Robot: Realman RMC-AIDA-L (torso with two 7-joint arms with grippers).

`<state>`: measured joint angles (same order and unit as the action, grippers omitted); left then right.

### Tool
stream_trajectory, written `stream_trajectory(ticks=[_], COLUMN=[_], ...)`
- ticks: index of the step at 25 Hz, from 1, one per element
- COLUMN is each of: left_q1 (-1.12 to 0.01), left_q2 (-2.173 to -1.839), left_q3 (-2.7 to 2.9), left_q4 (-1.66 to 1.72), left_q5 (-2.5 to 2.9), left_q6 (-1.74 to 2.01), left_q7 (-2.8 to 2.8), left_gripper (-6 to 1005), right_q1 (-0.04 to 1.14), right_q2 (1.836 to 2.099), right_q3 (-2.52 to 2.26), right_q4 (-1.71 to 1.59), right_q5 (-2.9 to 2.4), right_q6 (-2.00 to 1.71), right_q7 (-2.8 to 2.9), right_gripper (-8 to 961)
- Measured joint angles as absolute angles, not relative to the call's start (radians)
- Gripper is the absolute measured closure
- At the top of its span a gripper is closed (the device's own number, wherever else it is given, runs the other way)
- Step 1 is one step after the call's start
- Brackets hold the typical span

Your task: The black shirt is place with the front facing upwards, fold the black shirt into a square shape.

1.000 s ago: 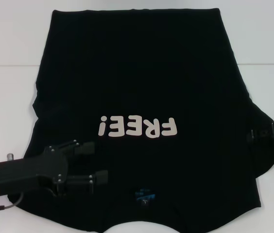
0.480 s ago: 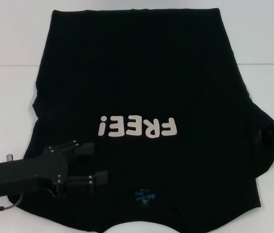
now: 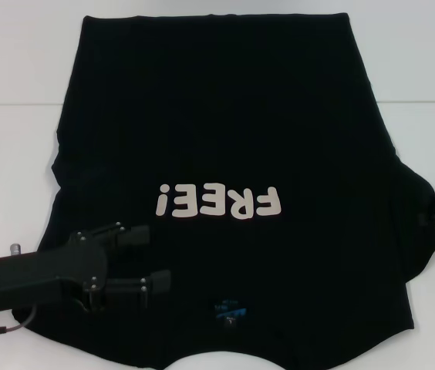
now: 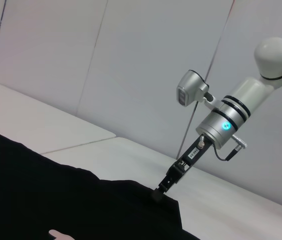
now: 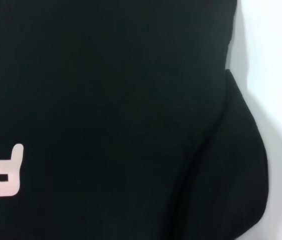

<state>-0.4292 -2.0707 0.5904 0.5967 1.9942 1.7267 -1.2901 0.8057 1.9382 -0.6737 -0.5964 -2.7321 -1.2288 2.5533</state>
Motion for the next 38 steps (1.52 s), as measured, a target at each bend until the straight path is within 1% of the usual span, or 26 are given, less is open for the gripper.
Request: stream_trajectory(ticks=[1, 6, 10, 15, 26, 33, 38], left_q1=[-0.429, -0.428, -0.429, -0.429, -0.429, -0.429, -0.43], left_q2=[-2.071, -2.07, -2.069, -2.069, -2.063, -2.064, -2.064], left_q3=[0.59, 0.589, 0.589, 0.59, 0.587, 0.589, 0.589], left_q4=[0.597, 0.597, 0.597, 0.597, 0.596, 0.595, 0.595], left_q5=[1.994, 1.994, 1.994, 1.994, 1.994, 1.994, 1.994], left_q6=[1.726, 1.726, 1.726, 1.725, 1.721, 1.721, 1.725], left_q7=[-1.29, -1.29, -1.29, -1.29, -1.302, -1.302, -1.302], left_gripper=[46, 47, 47, 48, 51, 53, 54], right_q1=[0.804, 0.783, 0.749, 0.702, 0.684, 0.733, 0.788], right_q2=[1.937, 1.934, 1.93, 1.919, 1.916, 1.931, 1.954], right_q3=[-0.674, -0.658, -0.626, -0.617, -0.595, -0.637, -0.728], right_q4=[-0.601, -0.645, -0.693, -0.742, -0.777, -0.775, -0.769], right_q5=[-2.732, -2.726, -2.711, -2.64, -2.565, -2.569, -2.573], right_q6=[-1.229, -1.241, -1.262, -1.297, -1.32, -1.343, -1.34], right_q7=[2.553, 2.555, 2.544, 2.51, 2.478, 2.455, 2.462], right_gripper=[807, 919, 919, 918, 916, 914, 912])
